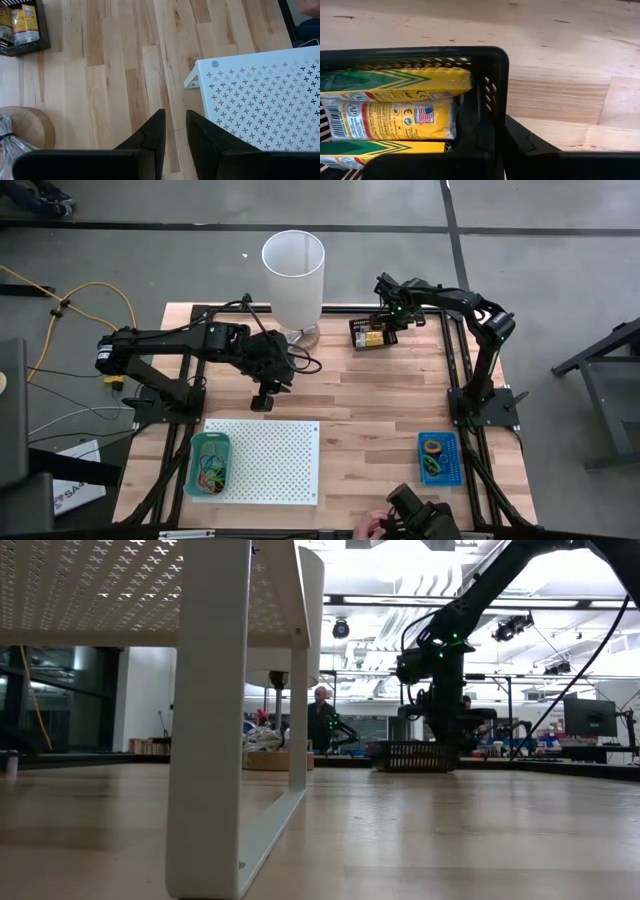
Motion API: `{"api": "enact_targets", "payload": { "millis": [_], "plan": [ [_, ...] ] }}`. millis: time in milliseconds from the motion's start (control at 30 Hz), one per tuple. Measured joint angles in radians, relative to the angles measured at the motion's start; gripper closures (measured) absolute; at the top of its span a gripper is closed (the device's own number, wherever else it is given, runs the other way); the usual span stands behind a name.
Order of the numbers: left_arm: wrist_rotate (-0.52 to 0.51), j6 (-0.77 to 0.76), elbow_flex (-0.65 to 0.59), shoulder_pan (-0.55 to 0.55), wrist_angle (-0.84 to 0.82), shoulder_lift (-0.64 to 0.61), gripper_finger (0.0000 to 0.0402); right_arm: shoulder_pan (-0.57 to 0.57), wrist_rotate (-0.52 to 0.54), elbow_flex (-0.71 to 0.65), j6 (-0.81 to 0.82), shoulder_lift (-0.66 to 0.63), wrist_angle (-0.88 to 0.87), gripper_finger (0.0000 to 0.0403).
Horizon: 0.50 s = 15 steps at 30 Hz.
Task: Pick & Place Office Desk Supplies
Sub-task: Put the black bin on the shelf
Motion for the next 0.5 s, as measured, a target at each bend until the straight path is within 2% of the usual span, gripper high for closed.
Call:
{"api": "enact_targets", "payload": {
  "millis": [333,500],
  "plan": [
    [0.0,0.0,0.0,0.0,0.0,0.0,0.0329,0.001,-0.002,0.0,-0.022,0.0,-0.001,0.0398],
    [0.0,0.0,0.0,0.0,0.0,0.0,0.0329,0.0,-0.069,0.0,-0.05,-0.014,-0.007,0.0399]
  ]
}}
